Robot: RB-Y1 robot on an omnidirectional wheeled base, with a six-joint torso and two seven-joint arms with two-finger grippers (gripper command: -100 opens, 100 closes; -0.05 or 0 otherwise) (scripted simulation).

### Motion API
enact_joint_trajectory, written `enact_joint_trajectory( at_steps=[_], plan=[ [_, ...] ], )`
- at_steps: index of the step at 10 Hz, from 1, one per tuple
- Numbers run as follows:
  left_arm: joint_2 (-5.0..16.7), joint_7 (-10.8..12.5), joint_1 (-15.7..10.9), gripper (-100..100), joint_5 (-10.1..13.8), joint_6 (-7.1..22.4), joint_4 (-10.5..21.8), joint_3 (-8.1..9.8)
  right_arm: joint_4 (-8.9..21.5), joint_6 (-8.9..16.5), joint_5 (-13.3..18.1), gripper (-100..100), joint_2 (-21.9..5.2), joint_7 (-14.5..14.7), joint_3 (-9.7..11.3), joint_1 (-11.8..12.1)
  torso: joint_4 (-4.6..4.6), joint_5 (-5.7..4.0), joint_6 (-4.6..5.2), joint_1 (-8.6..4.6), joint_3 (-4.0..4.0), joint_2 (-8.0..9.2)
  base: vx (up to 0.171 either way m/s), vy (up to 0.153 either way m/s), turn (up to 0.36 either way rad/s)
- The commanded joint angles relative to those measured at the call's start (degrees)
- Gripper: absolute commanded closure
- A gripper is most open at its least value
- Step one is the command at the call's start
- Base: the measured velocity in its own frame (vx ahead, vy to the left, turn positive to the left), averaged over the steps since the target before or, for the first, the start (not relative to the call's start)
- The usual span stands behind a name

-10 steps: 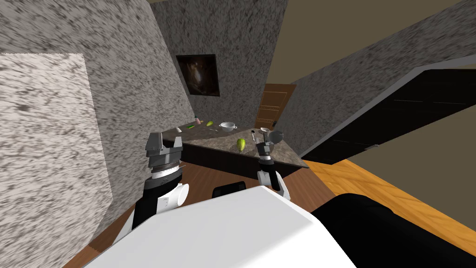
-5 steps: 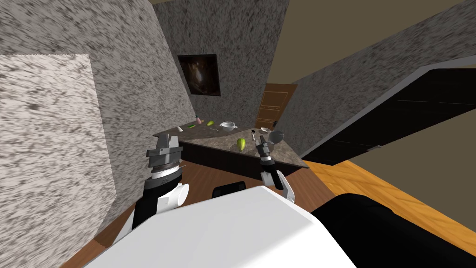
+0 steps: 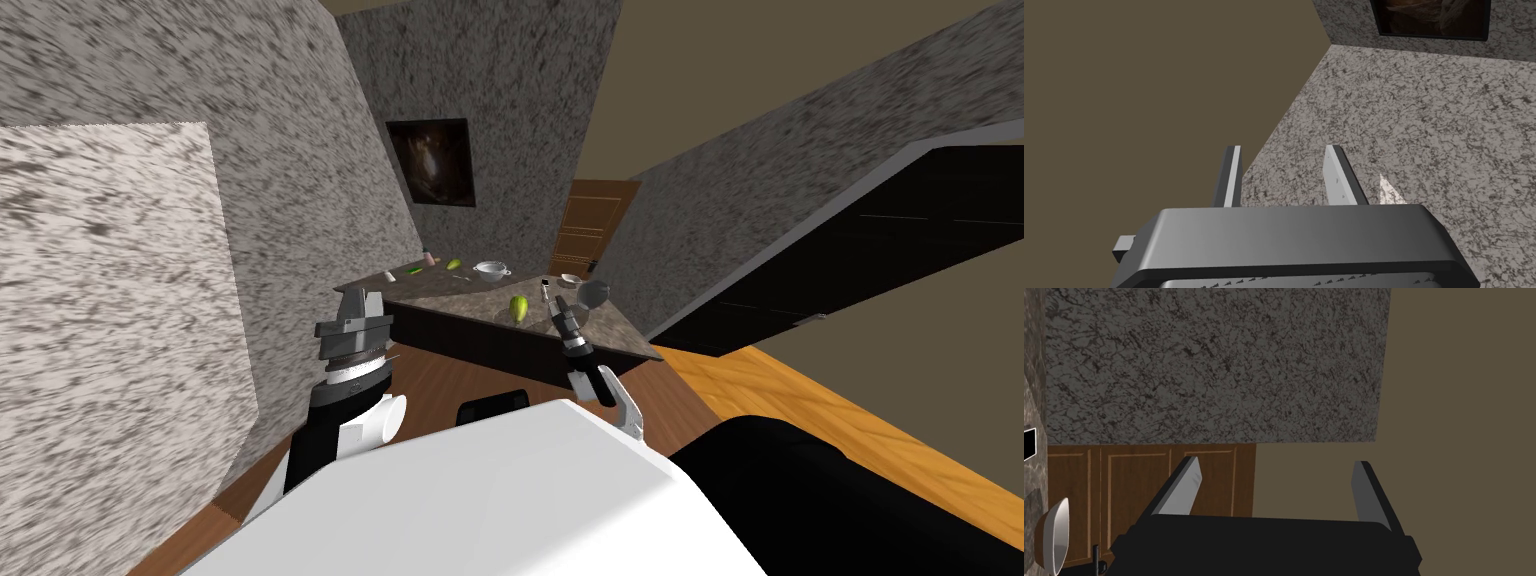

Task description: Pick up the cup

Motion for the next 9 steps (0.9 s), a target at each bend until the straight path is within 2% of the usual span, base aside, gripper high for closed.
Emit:
enact_joint_trajectory(
  at_steps=[1,2,3,6,7,8,9],
  plan=[
    [0.0,0.0,0.0,0,0.0,0.0,0.0,0.0,1.7,-0.2,0.4,-100,-2.9,-0.6,-0.5,-0.1,0.0,0.0,0.0,0.0,0.0,0.0,-0.03,-0.012,0.027],
    [0.0,0.0,0.0,0,0.0,0.0,0.0,0.0,1.7,-0.2,0.4,-100,-3.5,-0.6,-0.5,-0.1,0.0,0.0,-0.01,-0.01,0.0,0.01,-0.028,-0.012,0.015],
    [0.0,0.0,0.0,0,0.0,0.0,0.0,0.0,3.0,-0.3,0.8,-100,-5.7,-1.2,-0.9,-0.1,0.0,0.0,0.0,-0.01,0.0,0.0,-0.036,-0.011,0.029],
    [0.0,0.0,0.0,0,0.0,0.0,0.0,0.0,4.4,-0.5,1.2,-100,-9.9,-1.9,-1.4,-0.1,0.01,-0.01,0.0,-0.03,0.03,0.05,-0.038,-0.015,0.021],
    [0.0,0.0,0.0,0,0.0,0.0,0.0,0.0,5.9,-0.7,1.6,-100,-11.8,-2.6,-1.9,0.0,0.01,0.0,0.0,-0.02,0.02,0.03,-0.045,-0.019,0.037],
    [0.0,0.0,0.0,0,0.0,0.0,0.0,0.0,5.9,-0.7,1.6,-100,-13.2,-2.6,-1.9,0.0,0.01,-0.01,0.0,-0.04,0.03,0.06,-0.039,-0.018,0.018],
    [0.0,0.0,0.0,0,0.0,0.0,0.0,0.0,7.4,-0.8,2.0,-100,-15.1,-3.3,-2.4,0.0,0.01,-0.01,0.0,-0.03,0.03,0.04,-0.045,-0.023,0.032]
  ],
)
